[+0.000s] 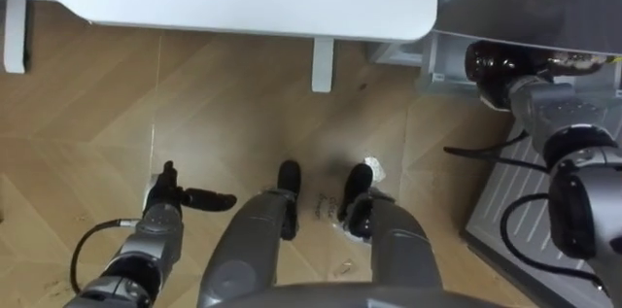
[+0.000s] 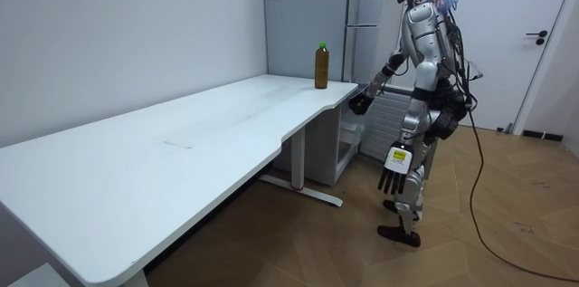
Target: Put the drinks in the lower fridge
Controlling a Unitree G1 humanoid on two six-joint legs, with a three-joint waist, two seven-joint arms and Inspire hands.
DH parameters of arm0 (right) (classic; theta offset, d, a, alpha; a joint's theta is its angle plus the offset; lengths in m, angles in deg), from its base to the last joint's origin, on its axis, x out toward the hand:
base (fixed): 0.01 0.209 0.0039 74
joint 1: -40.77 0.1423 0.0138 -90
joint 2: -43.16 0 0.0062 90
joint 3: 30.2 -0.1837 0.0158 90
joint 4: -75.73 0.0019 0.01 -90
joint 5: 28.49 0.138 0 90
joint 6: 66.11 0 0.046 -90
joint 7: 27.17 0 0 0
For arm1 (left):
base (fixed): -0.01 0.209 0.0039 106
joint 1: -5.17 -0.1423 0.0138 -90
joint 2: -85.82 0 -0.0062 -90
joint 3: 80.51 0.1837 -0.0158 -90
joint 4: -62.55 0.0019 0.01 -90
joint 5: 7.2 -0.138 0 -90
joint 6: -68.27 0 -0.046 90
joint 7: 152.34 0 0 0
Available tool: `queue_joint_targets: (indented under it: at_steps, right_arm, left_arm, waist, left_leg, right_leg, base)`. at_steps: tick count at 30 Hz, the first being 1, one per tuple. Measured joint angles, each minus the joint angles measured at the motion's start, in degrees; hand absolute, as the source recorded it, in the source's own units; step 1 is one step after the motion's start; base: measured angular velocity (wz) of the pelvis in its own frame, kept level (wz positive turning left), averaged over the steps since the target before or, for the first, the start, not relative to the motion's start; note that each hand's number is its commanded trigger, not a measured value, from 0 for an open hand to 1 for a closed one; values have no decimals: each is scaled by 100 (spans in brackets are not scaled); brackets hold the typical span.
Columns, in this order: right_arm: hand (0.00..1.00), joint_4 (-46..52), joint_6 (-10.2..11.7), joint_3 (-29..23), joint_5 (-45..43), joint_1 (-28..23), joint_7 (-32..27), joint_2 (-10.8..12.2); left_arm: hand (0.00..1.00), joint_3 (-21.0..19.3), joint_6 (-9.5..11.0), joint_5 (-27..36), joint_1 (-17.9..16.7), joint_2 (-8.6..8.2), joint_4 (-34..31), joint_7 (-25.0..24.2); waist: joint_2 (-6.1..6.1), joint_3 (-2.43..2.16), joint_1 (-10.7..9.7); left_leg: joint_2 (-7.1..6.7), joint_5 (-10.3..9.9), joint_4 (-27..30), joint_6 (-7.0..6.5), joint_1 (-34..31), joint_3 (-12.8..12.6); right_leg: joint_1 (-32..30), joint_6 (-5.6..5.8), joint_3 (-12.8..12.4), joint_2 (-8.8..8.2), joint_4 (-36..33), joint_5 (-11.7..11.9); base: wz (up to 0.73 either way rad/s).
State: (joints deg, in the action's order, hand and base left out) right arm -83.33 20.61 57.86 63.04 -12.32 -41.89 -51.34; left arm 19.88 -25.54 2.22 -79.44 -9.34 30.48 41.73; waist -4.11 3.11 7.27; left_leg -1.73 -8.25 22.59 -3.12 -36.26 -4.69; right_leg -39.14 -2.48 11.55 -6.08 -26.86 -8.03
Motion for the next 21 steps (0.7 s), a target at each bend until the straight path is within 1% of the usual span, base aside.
queue_joint_targets:
  at_steps: [4, 7, 10, 13, 14, 17, 20, 21]
  right_arm:
    - [0, 30, 4, -1, -4, 35, -147, -28]
    - [0, 30, 3, -3, -4, 57, -250, -48]
    - [0, 50, 13, -8, -1, 145, -296, -60]
    - [0, 49, 14, -89, 21, 160, -307, -63]
    - [0, 49, 14, -176, 30, 166, -306, -66]
    - [0, 49, 15, -179, 43, 238, -320, -128]
    - [0, 39, 90, -206, 49, 238, -352, -194]
    - [0, 39, 125, -215, 54, 239, -359, -205]
  left_arm:
    - [0, 7, 0, 1, -2, 0, 1, 76]
    - [0, 6, 11, 13, 0, 0, 2, 128]
    - [0, 6, 22, 11, 7, -3, 17, 162]
    - [0, 5, 27, 13, 6, -3, 41, 164]
    - [0, 11, 28, 13, 5, -3, 45, 164]
    - [0, 33, 32, 12, 5, -3, 19, 164]
    - [0, 54, 39, 47, -1, 0, 21, 165]
    - [0, 56, 39, 166, -8, 5, 27, 165]
  waist:
    - [-1, 1, -3]
    - [-2, 1, -3]
    - [-3, 2, -29]
    - [-3, 4, -53]
    - [4, 10, -53]
    - [55, 54, -53]
    - [65, 61, -49]
    - [65, 61, -52]
  left_leg:
    - [3, 1, 5, -2, -27, -5]
    - [5, 2, 3, -4, -40, -57]
    - [-3, 6, 21, -11, -110, -128]
    - [-4, 7, 21, -13, -124, -134]
    - [-4, 7, 28, -13, -124, -133]
    - [-1, 0, 84, -20, -158, -119]
    - [-8, -1, 103, -22, -187, -118]
    - [-6, -1, 103, -21, -184, -118]
  right_leg:
    - [-2, 12, 16, 0, 10, -8]
    - [-18, 21, 10, -7, -2, -16]
    - [-134, 17, 9, -63, -109, -46]
    - [-151, 16, 9, -65, -119, -50]
    - [-152, 16, 3, -62, -120, -50]
    - [-159, 17, -6, -51, -130, -54]
    - [-200, 14, -14, -61, -181, -68]
    - [-200, 14, -14, -58, -182, -68]
  base:
    - [7]
    - [0]
    - [0]
    - [0]
    - [0]
    - [0]
    - [2]
    - [0]
